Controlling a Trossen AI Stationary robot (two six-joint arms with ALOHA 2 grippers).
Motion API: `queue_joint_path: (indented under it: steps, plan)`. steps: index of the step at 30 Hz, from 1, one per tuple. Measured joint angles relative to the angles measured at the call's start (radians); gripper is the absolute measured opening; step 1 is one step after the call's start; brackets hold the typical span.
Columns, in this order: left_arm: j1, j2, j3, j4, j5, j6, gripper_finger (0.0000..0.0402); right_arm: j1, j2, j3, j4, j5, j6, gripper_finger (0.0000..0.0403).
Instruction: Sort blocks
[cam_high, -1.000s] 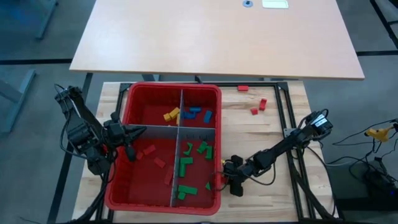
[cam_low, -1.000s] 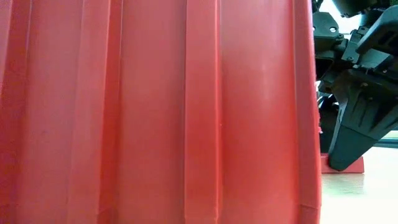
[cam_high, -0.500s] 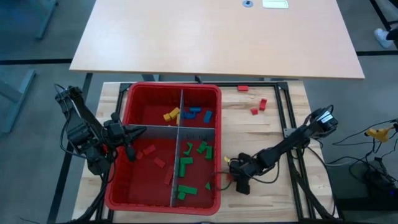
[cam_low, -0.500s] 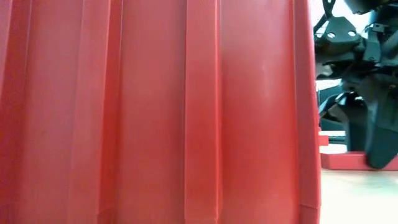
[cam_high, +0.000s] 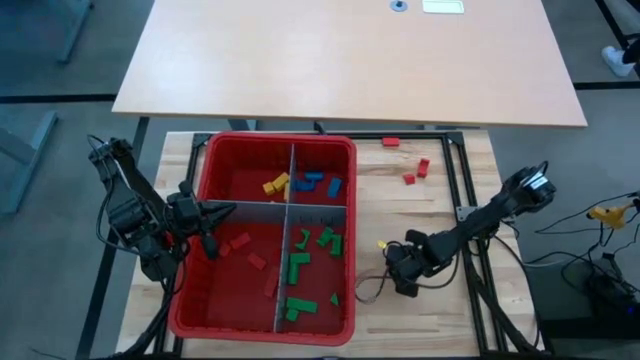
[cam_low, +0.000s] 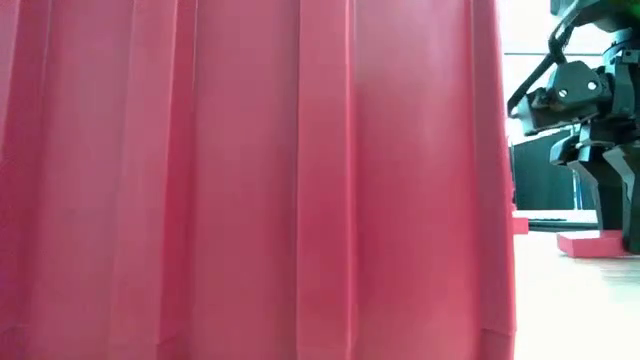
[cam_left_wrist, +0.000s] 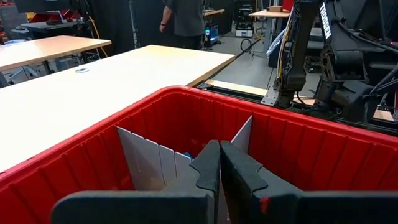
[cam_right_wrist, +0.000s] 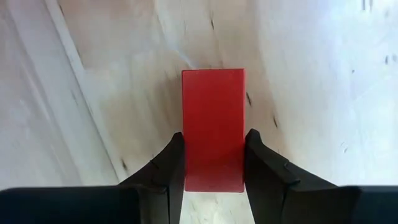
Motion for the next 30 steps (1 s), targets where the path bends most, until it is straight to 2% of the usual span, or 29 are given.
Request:
queue_joint_path:
  steps: [14, 26, 30]
  plan:
    - [0.0, 0.0, 0.0, 0.017, 0.0, 0.003, 0.0, -0.002, -0.102, 0.002, 0.002, 0.05, 0.019, 0.011]
    - [0.0, 0.0, 0.0, 0.024, 0.002, 0.004, 0.0, -0.002, -0.325, 0.004, -0.025, 0.101, 0.05, 0.0107]
    - [0.0, 0.001, 0.0, 0.025, 0.043, 0.005, 0.0, -0.002, -0.409, 0.005, -0.02, 0.134, 0.047, 0.0106]
